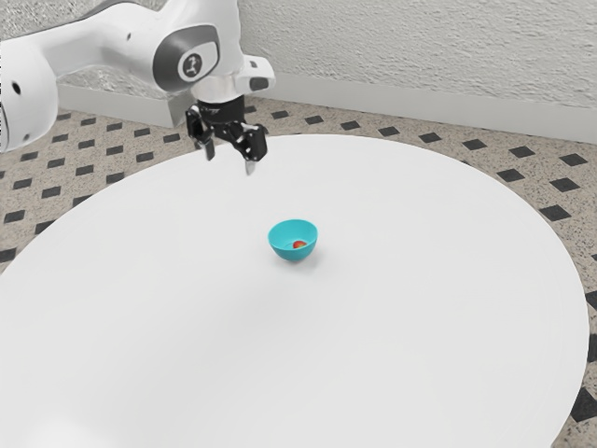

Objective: Take strawberry from the bowl

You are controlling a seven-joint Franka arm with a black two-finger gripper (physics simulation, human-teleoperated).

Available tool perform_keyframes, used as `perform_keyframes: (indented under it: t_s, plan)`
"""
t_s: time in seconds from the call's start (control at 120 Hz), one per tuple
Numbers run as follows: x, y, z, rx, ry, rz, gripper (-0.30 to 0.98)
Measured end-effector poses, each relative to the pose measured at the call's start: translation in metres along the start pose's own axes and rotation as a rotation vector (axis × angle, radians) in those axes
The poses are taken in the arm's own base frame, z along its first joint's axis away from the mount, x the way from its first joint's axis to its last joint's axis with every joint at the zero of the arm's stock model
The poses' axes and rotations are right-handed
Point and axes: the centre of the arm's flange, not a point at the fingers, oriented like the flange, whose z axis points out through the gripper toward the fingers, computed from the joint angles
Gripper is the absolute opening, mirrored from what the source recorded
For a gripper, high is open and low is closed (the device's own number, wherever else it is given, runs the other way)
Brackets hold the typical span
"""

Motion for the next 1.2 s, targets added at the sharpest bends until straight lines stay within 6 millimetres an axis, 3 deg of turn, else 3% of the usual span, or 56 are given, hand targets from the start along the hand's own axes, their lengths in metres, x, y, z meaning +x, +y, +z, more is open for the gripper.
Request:
perform_keyframes:
  t_s: [0.075, 0.142, 0.392, 0.483, 0.625, 0.85, 1.2]
  plan:
    - [0.001, 0.002, 0.004, -0.001, -0.022, -0.006, 0.66]
    - [0.006, 0.004, 0.020, -0.004, -0.049, -0.011, 0.67]
    - [0.077, 0.012, 0.122, -0.066, -0.082, -0.048, 0.68]
    - [0.085, 0.015, 0.160, -0.091, -0.112, -0.064, 0.68]
    - [0.089, 0.019, 0.198, -0.112, -0.137, -0.080, 0.53]
    - [0.105, 0.016, 0.235, -0.131, -0.097, -0.113, 0.39]
    - [0.118, 0.019, 0.282, -0.153, -0.052, -0.140, 0.33]
